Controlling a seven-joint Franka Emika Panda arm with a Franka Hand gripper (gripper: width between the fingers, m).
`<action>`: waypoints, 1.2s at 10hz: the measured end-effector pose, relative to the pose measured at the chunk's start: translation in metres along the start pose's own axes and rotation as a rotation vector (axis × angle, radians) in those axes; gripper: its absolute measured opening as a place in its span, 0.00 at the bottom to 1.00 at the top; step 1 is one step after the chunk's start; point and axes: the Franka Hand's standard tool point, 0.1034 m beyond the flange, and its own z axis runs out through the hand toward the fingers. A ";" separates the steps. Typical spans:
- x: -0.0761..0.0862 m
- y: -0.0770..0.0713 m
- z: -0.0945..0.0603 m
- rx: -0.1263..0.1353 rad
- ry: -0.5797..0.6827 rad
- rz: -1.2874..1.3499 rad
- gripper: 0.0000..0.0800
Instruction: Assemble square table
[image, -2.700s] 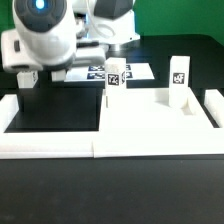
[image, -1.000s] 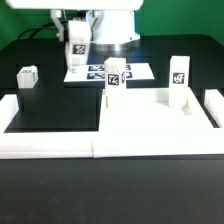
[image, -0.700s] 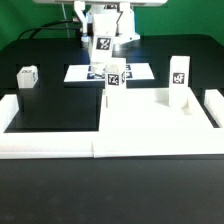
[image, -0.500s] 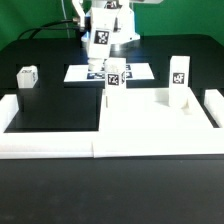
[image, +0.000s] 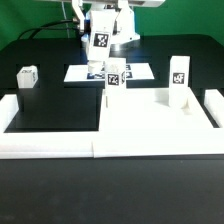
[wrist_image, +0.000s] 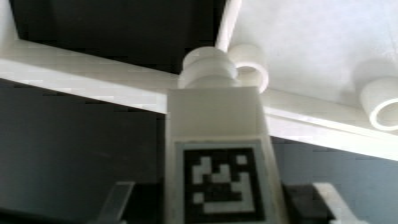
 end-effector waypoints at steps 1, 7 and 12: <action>-0.005 0.001 0.003 0.032 -0.048 0.032 0.36; 0.078 -0.077 0.026 0.143 -0.021 0.202 0.36; 0.044 -0.103 0.026 0.096 0.137 0.250 0.36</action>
Offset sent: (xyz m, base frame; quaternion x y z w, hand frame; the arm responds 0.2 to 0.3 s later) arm 0.0582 0.0869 -0.0190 0.1325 0.0284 0.1104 0.9846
